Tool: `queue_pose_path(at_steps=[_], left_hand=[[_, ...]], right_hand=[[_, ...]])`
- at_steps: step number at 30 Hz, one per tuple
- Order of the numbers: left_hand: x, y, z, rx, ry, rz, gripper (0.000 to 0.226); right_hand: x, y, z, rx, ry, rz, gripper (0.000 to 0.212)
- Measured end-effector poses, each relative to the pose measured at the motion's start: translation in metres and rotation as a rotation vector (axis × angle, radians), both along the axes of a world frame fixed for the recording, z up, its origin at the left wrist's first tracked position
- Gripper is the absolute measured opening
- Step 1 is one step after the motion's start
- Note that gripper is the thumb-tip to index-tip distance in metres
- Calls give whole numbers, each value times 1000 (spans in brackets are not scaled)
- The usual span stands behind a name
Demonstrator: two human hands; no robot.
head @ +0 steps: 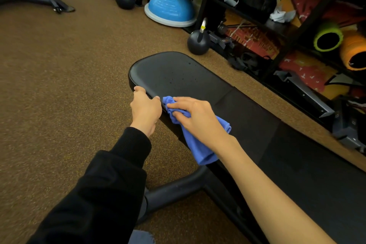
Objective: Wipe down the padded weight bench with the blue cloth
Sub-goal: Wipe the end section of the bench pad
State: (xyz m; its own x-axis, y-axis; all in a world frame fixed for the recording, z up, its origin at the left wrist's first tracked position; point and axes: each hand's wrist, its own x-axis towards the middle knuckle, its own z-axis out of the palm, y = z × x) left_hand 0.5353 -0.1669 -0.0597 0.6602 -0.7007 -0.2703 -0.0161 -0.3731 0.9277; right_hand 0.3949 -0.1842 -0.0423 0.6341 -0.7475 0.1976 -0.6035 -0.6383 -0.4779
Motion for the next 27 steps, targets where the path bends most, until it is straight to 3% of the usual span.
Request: queue_pose_path(at_steps=[4,8,15,23,27], left_hand=[[0,1,1,-26,8,3,51],[3,1,0,-76,15,59,18],[3,1,1,-108,85,94,23],[3,6,5,-69,34,58,23],[2,5,4,-81,11,65,20]], right_hand=[[24,-14,-1,-6,-39,1,25],[17,-5,-1,-8,-35,19,27],[-19,23,-7,6,-9,77,25],[22,-23,5,61,-91,-54,23],[12,-8,2,13,-87,1,25]])
